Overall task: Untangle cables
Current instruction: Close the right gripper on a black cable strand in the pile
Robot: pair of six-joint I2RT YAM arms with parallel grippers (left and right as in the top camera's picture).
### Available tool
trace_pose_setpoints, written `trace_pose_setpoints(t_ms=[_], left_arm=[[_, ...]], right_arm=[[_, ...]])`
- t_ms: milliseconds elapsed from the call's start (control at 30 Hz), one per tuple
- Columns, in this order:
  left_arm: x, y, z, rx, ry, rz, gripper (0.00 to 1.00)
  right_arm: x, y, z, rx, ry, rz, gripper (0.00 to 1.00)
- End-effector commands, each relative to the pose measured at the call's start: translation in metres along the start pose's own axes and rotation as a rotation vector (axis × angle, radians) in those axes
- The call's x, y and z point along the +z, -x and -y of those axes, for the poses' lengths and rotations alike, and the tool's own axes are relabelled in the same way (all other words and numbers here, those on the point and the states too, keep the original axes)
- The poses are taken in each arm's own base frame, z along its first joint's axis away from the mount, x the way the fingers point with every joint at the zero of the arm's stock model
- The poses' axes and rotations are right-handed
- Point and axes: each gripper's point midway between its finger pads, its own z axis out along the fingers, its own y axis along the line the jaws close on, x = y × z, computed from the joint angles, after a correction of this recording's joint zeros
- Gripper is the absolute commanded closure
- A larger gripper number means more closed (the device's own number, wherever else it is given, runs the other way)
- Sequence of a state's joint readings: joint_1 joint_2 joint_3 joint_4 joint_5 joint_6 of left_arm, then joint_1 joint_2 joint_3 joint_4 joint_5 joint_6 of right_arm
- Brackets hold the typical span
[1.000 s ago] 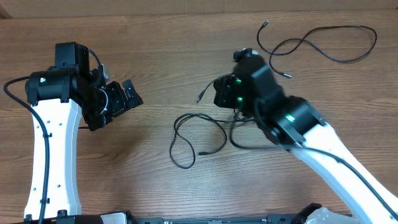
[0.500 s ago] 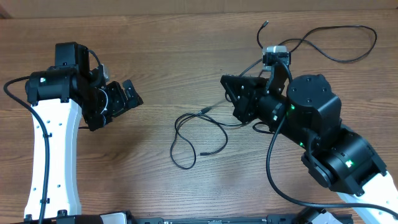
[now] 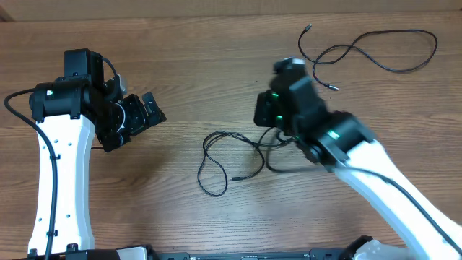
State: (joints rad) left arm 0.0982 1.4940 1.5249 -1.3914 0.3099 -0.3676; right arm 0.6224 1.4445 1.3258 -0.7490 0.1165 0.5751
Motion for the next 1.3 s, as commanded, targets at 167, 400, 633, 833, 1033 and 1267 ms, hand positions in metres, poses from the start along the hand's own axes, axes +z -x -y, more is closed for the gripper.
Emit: trace_pose_setpoints(t_ms=[167,400,633,833,1033,1267], left_arm=[[0.001,0.0,0.001,-0.014,-0.003,-0.005,0.0],[0.001,0.0,0.001,-0.014,-0.004,-0.004,0.01],[0.001,0.0,0.001,-0.014,-0.003,-0.005,0.0],[0.001,0.0,0.001,-0.014,-0.003,-0.006,0.01],[0.001,0.0,0.001,-0.015,-0.003,-0.006,0.0],[0.001,0.0,0.001,-0.014,-0.003,-0.005,0.0]], right_arm=[[0.078,-0.035,0.015,-0.019,-0.098,-0.156,0.96],[0.123,-0.07,0.022,-0.024,-0.114,-0.279,0.96],[0.149,-0.085,0.038,-0.035,-0.18,-0.304,0.96],[0.17,-0.1,0.052,-0.044,-0.233,-0.332,0.96],[0.178,-0.111,0.059,-0.046,-0.249,-0.363,0.96],[0.173,-0.134,0.028,0.002,-0.078,-0.497,0.96]])
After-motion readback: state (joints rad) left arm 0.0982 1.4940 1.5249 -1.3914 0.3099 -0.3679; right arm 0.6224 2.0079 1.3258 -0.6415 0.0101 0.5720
